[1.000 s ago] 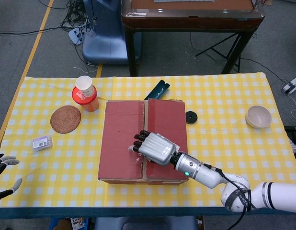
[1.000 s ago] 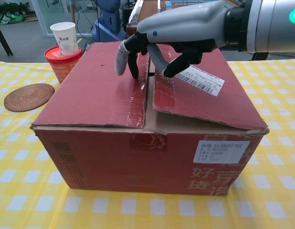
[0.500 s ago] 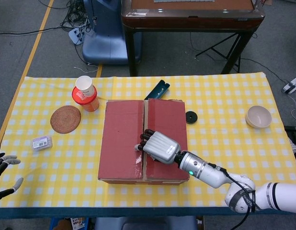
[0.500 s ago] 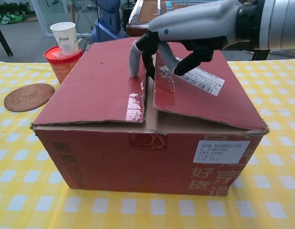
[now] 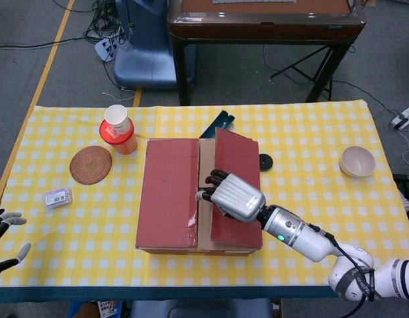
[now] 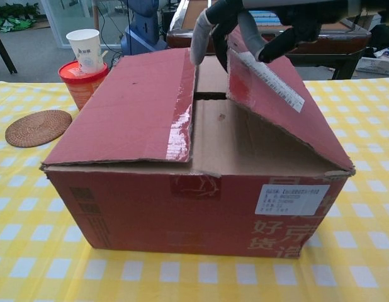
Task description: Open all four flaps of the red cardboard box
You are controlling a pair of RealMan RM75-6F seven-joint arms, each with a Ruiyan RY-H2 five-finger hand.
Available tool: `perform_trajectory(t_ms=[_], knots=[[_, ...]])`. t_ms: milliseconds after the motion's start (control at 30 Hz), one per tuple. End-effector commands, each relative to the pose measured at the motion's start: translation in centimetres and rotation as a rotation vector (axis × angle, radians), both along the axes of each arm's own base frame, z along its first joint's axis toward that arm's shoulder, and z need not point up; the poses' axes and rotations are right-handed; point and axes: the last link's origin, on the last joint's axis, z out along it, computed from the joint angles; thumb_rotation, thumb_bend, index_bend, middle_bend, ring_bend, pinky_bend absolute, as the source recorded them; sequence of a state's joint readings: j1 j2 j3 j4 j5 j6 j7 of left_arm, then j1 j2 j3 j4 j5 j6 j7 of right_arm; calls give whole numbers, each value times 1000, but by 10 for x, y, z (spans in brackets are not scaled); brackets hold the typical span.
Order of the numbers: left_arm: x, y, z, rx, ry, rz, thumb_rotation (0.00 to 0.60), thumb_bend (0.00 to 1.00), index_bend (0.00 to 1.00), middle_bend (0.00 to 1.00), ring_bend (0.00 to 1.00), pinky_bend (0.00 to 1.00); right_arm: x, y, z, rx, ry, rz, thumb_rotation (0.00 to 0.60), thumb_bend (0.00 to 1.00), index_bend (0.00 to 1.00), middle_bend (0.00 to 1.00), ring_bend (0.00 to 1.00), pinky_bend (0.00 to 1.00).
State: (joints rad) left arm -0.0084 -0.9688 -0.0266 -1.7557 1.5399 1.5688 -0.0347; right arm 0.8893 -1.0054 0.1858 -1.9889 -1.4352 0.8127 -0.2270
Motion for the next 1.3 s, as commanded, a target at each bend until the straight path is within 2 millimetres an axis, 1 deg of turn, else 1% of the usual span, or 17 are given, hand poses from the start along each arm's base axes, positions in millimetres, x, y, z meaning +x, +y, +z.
perform_trajectory(t_ms=[33,567,667,1000,1300], knots=[[1,0,1,3,1,-3,600,279,444,286,149,0,-3,4,13,-30,-15,0,600,1000,296,489,233,177],[8,1,5,20,10,-24,600,279,447,286,149,0,-31,17,90,-201,-75,-79,600,1000,296,490,236,177],[10,1,6,24,12,-27,600,279,447,286,149,0,-38,21,100,-215,-80,-102,600,1000,296,490,238,177],[14,0,5,17,19,-32,600,280,447,286,149,0,-70,27,117,-249,-51,-203,600,1000,296,490,240,177],[21,5,6,1,52,-69,600,279,447,286,149,0,-114,33,131,-293,-12,-349,600,1000,296,488,239,176]])
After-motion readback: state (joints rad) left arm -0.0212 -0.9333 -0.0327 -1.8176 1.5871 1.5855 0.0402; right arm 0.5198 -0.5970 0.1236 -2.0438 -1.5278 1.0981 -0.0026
